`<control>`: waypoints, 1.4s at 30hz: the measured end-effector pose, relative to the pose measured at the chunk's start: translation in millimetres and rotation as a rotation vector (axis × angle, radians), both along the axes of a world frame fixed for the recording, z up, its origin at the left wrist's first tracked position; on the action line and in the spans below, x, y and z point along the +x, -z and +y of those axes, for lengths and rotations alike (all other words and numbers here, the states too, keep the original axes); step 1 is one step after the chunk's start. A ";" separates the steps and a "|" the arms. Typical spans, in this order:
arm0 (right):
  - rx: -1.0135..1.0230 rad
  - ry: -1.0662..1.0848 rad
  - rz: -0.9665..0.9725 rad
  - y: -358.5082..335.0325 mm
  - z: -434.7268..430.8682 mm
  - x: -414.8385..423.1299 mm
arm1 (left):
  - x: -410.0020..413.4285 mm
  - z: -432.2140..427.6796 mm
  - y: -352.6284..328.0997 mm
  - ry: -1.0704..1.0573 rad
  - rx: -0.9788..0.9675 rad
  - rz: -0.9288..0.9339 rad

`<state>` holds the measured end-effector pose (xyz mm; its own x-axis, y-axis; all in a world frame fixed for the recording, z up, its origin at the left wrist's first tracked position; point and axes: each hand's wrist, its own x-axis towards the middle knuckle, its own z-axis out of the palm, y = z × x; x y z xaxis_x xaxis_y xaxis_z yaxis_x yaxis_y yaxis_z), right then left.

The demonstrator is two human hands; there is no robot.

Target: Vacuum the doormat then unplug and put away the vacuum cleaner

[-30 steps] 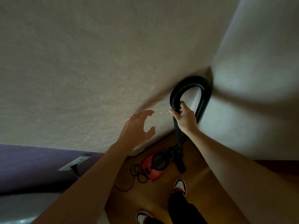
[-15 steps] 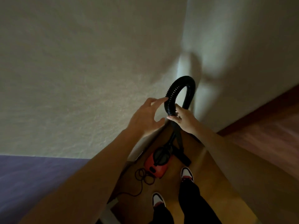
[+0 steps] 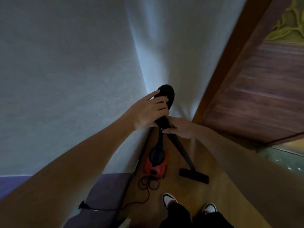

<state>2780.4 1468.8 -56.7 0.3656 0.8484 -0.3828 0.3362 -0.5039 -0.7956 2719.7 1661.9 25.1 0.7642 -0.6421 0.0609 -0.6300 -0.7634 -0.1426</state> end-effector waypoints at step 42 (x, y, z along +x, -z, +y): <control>-0.109 1.252 0.093 135.4 -318.3 -207.9 | -147.5 -249.7 188.9 -0.581 -0.606 1.217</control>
<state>2572.5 1150.5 -192.1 0.8629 -0.0968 -0.4960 -0.4730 -0.5005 -0.7251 2572.2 1412.2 -163.7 0.6762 -0.3465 -0.6501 0.2819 -0.6936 0.6629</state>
